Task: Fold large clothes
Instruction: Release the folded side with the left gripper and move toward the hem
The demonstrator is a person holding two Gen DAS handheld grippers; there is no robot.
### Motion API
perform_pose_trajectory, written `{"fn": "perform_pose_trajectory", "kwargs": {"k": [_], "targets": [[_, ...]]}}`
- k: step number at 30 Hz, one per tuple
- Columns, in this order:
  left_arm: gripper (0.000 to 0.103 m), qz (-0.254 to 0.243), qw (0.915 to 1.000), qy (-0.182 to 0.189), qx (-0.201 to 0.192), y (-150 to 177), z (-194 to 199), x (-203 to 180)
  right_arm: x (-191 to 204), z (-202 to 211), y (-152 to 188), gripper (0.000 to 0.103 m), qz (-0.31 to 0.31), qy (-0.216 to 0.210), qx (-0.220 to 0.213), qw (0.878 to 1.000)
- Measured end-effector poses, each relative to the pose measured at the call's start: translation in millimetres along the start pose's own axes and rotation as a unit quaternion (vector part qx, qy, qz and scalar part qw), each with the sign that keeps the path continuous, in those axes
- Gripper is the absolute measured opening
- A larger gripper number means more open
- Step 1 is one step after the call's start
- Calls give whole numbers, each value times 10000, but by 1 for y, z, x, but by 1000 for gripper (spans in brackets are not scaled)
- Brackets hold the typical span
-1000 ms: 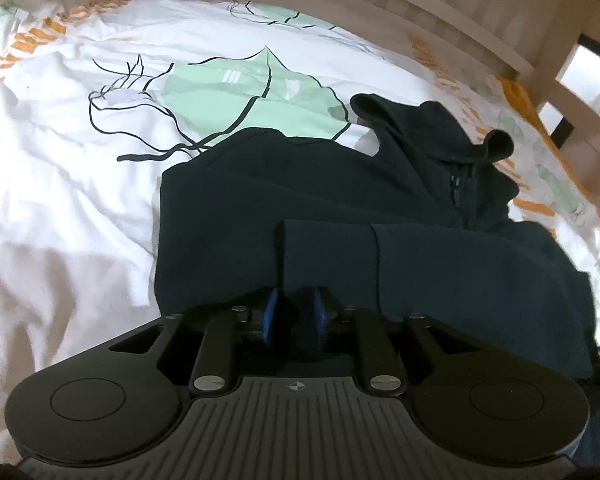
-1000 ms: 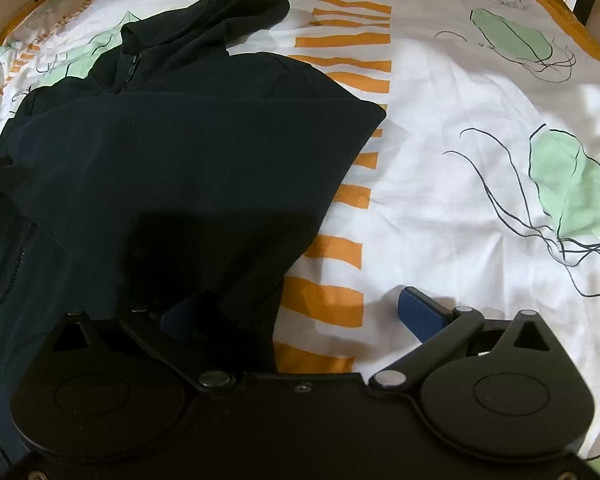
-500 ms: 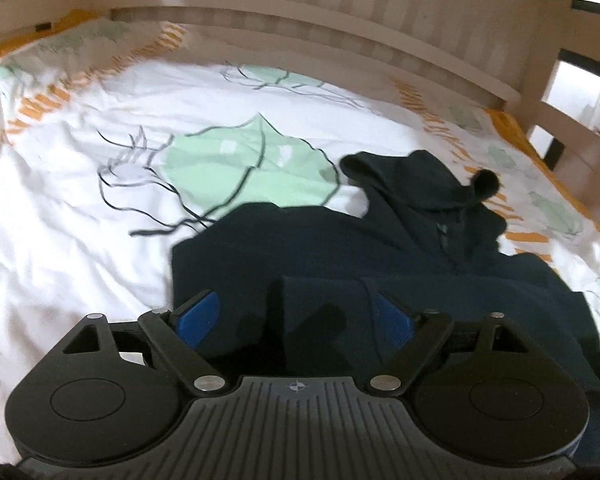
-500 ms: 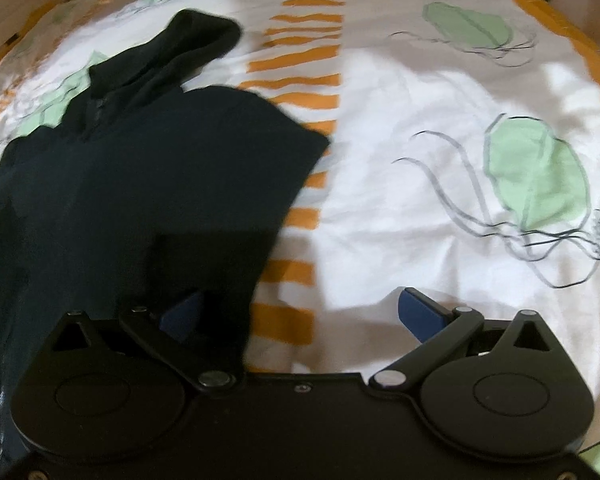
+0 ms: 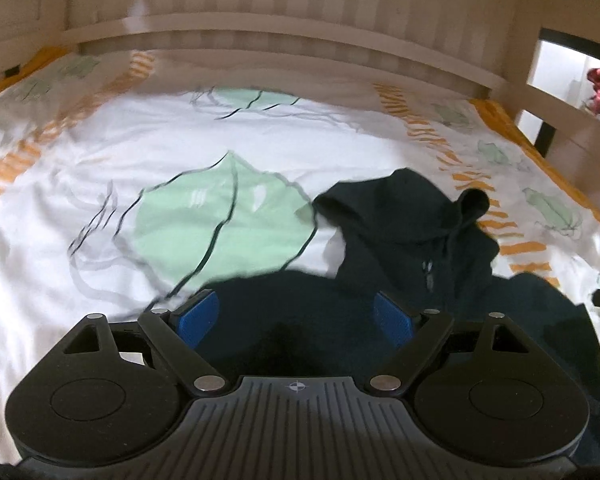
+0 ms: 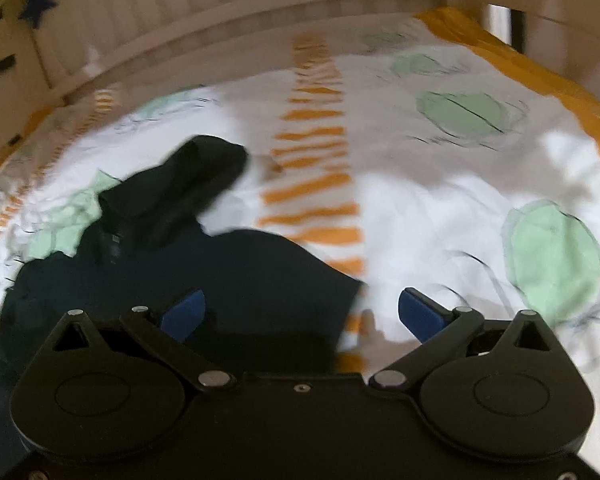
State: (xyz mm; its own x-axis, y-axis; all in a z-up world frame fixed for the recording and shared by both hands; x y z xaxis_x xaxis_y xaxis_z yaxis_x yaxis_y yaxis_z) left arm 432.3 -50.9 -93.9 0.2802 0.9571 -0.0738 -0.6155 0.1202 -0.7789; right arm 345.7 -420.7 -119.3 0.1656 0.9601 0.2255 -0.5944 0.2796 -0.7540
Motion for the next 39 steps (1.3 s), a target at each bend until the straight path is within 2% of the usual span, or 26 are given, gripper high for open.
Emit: {"fn": "perform_pose_trajectory", "kwargs": {"k": [4,10,16,18,21,25,28,32,39], "targets": [[85,-68,9999,89,-36,-24,-35,-15,27,-25,-33,102,258,-199,-300,9990],[85,-236,9996,121,65,-30,-93,-34,50,-79,-69,102,-12,-430,-786,9960],[85,-651,9975,31,256,-19,-129,-42,44,-135,-76,102,-116,-82,-781,9968],[85,-669,9972,31,331,-18,-135,-41,41,-146,-76,102,-161,-25,-703,9974],[85,-747,9960,-39,489,-18,-145,-40,34,-161,-75,102,-10,415,-534,9977],[85,-981,9940,-51,473,-23,-155,-42,20,-178,-69,102,107,888,-503,9947],[86,-1299,9908,-85,365,-29,-162,-46,8,-185,-62,102,-257,751,-526,9955],[87,-1790,9836,-165,136,-37,-170,-53,7,-183,-61,103,-328,685,-560,9955],[87,-1764,9842,108,-85,-40,-152,-46,7,-182,-60,103,-373,635,-556,9957]]}}
Point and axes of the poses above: each gripper's, at about its wrist camera, not at the fingertips, and z roughly against the way its jaws point, x to its left, y to its underside, the point moved 9 cm from there along -z, roughly the way its jaws point, and after that the axes turned 4 degrees about -y, right-handed, at the moved point
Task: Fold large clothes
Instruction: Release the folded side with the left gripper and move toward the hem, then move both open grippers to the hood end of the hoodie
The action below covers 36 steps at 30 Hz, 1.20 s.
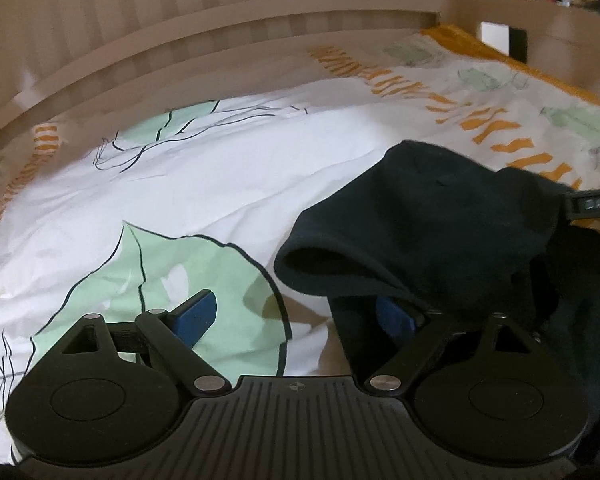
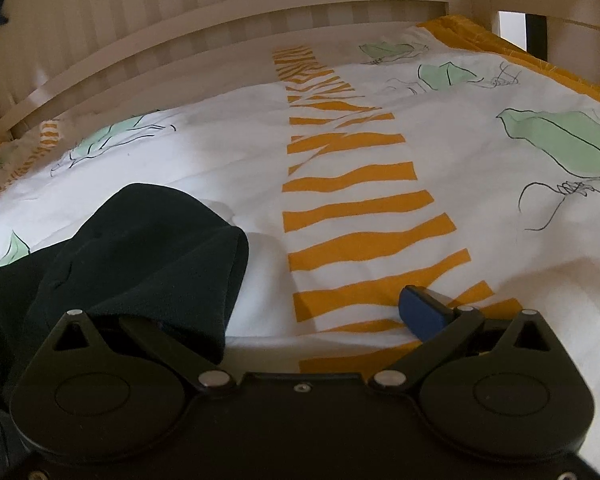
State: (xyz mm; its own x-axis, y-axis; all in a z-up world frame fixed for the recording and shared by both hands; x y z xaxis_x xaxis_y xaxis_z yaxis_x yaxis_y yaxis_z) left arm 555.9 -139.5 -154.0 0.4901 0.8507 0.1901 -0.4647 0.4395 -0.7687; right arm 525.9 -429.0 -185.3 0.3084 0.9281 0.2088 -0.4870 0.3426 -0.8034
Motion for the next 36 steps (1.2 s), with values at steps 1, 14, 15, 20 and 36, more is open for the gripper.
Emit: {"fn": "perform_pose_trajectory", "kwargs": {"k": [1,14,15,20,36], "targets": [[87,85,9999,55,-35,1,5,4,0,-2,-1,103,2,2,5,10000],[87,-82,9999,123,-37,2,2,1,0,-3,-1,103,18,16,12,10000],[87,-56,9999,113,-25,2,0,1,0,-3,-1,103,19,15,11,10000],[87,-80,9999,-58,-53,-6,-13,3,0,-3,-1,103,16,10,10,10000],[87,-164,9975,-628,-286,-36,-46,5,11,-6,-11,102,404,-109,239,9988]]}}
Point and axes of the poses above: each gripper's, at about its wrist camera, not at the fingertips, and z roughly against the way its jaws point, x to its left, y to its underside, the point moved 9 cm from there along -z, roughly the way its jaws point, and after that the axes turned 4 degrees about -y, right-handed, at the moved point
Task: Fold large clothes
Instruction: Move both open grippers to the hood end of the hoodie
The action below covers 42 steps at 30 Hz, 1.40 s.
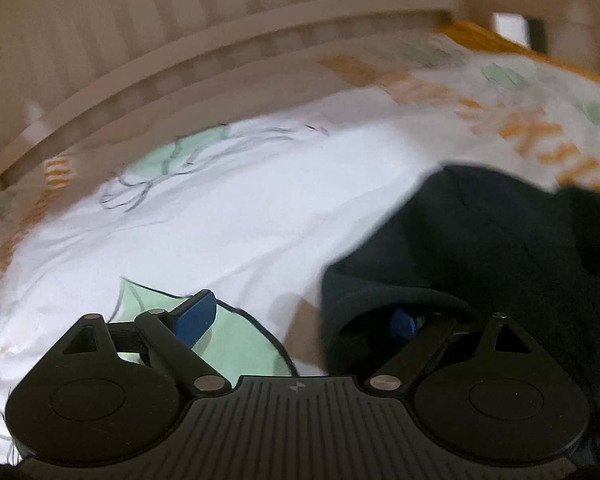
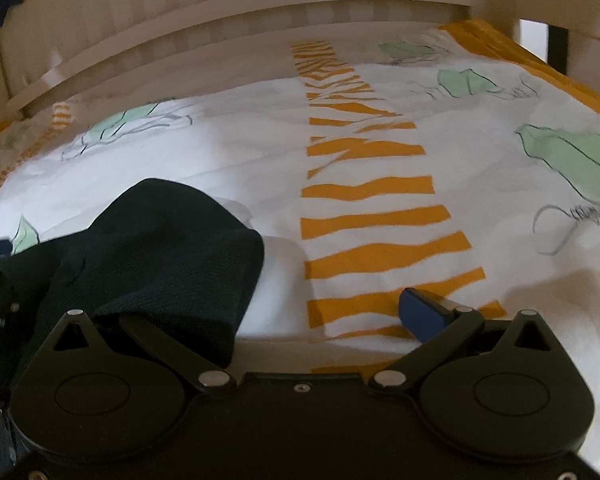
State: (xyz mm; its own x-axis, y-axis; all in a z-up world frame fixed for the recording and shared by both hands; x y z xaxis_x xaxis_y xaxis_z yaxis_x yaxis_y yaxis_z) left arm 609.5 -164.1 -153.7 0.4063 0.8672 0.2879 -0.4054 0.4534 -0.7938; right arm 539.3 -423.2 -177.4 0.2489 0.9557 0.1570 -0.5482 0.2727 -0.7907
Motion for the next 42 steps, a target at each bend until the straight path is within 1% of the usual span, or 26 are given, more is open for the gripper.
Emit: {"fn": "perform_pose_trajectory", "kwargs": {"k": [1,3,4,6,9,13,15,18,20,21,22,23,25,26,27,28,29,30,31,33,34,36,37,38,40,42], "targets": [[87,247,9996,-82,-63,-3,1,8,1,-2,-2,102,48,5,18,10000],[89,819,9962,-264,-165,-6,5,29,3,-2,-6,102,182,32,10,9998],[89,1064,9939,-248,-178,-7,7,38,4,-1,-10,102,270,60,-23,9996],[89,1259,9916,-221,-199,-6,10,49,7,0,-17,102,397,69,-80,9992],[89,1161,9927,-296,-126,4,14,55,14,3,-32,102,565,50,-200,9982],[90,1155,9915,-381,456,30,-1,61,25,5,-53,102,648,-79,-386,9971],[90,1062,9922,-376,534,35,-3,56,22,1,-60,102,636,36,-404,9972],[89,568,9965,-426,440,31,-2,44,18,-9,-62,102,695,107,-231,9973],[89,159,9985,-456,254,26,-2,34,18,-14,-58,102,803,149,-126,9966],[89,32,9988,-458,180,24,-1,31,19,-16,-56,102,851,146,-63,9962],[89,15,9988,-462,127,22,0,30,20,-18,-53,102,878,109,-5,9961],[89,87,9987,-490,82,21,1,32,21,-19,-51,102,881,54,22,9961],[90,644,9953,-710,-130,14,10,51,23,-17,-49,102,861,-40,20,9963],[91,1103,9914,-666,-206,11,13,62,23,-13,-52,102,841,-59,-90,9964],[91,1530,9866,-522,-224,11,14,70,22,-7,-56,102,818,-80,-239,9963],[92,1814,9824,-415,-177,12,15,77,20,1,-61,102,760,-102,-443,9961],[92,1813,9827,-382,-72,15,12,78,17,8,-66,102,658,-135,-630,9958],[92,1624,9859,-403,41,19,10,77,14,12,-67,102,573,-184,-695,9958],[92,1313,9902,-437,168,25,6,74,11,12,-65,102,549,-236,-649,9961],[92,936,9940,-355,440,38,0,66,7,2,-56,102,686,-215,-331,9969],[92,817,9945,-254,612,45,-3,62,3,-5,-47,102,800,-186,-81,9966],[92,662,9947,-119,771,50,-5,62,-3,-18,-32,102,976,-191,342,9945],[92,572,9952,-78,793,50,-4,62,-7,-23,-24,102,1038,-196,534,9930],[92,440,9959,-47,785,48,-2,61,-10,-24,-20,102,1011,-233,581,9929],[91,44,9977,-20,678,42,4,60,-15,-22,-19,102,793,-372,581,9945],[91,-448,9979,70,460,36,20,59,-16,-16,-23,102,696,-556,550,9945]]}}
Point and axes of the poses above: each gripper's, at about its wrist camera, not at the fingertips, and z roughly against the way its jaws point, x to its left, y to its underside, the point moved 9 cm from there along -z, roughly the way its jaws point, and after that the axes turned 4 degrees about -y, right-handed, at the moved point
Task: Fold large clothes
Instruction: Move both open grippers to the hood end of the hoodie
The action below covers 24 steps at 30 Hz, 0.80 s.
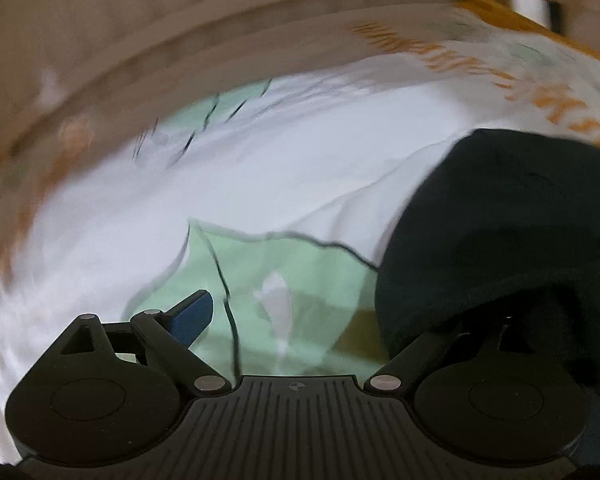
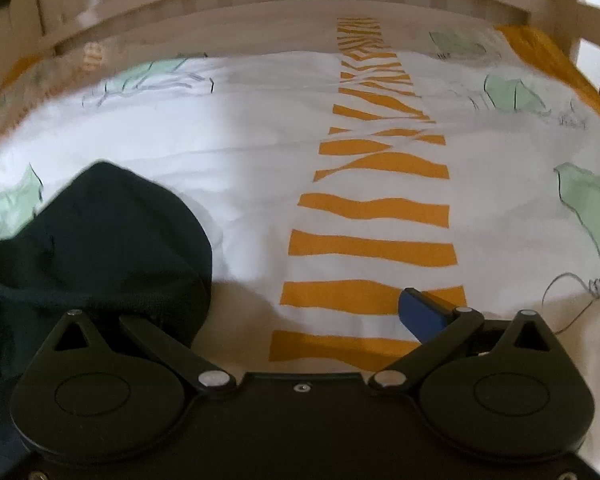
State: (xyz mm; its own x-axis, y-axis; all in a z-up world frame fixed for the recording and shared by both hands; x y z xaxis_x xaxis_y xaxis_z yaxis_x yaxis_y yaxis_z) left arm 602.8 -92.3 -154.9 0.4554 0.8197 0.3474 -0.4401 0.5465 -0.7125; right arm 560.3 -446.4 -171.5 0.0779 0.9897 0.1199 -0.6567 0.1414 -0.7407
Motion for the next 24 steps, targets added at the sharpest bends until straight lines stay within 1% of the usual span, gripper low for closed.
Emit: {"fn": "perform_pose_trajectory", "kwargs": {"k": [3,5,7,9,10,12,13,15,17,19,21,22,23,24], "targets": [[91,-411,9988,230,-122,-3,15,0,7,12,-5,102,186,-335,-36,9993],[91,-416,9984,366,-123,-2,23,8,11,19,-3,102,333,-541,51,9980],[91,-196,9982,559,-101,2,32,15,14,28,0,102,492,-640,109,9967],[91,189,9968,773,-100,1,43,21,18,36,4,102,633,-796,184,9946],[91,445,9946,930,-127,1,51,25,20,42,6,102,694,-894,203,9934],[91,806,9892,1213,-150,-7,54,24,27,53,9,102,740,-1060,188,9914],[91,937,9875,1255,-160,-8,57,26,30,59,8,102,720,-1144,132,9907],[91,1137,9858,1223,-170,-14,56,28,33,64,1,102,588,-1301,26,9897],[91,1217,9846,1248,-132,-21,51,25,35,65,-7,102,340,-1428,-94,9891],[91,1188,9853,1216,-168,-30,45,17,36,60,-16,102,114,-1440,-166,9894],[91,1250,9846,1216,-142,-38,39,10,36,52,-26,102,-64,-1357,-312,9902],[91,1331,9830,1262,-91,-43,34,5,35,46,-32,100,-179,-1326,-366,9903],[90,1409,9815,1296,-53,-46,29,1,35,40,-37,93,-291,-1303,-353,9904],[89,1489,9799,1329,1,-49,23,-3,34,33,-40,89,-397,-1294,-302,9903]]}}
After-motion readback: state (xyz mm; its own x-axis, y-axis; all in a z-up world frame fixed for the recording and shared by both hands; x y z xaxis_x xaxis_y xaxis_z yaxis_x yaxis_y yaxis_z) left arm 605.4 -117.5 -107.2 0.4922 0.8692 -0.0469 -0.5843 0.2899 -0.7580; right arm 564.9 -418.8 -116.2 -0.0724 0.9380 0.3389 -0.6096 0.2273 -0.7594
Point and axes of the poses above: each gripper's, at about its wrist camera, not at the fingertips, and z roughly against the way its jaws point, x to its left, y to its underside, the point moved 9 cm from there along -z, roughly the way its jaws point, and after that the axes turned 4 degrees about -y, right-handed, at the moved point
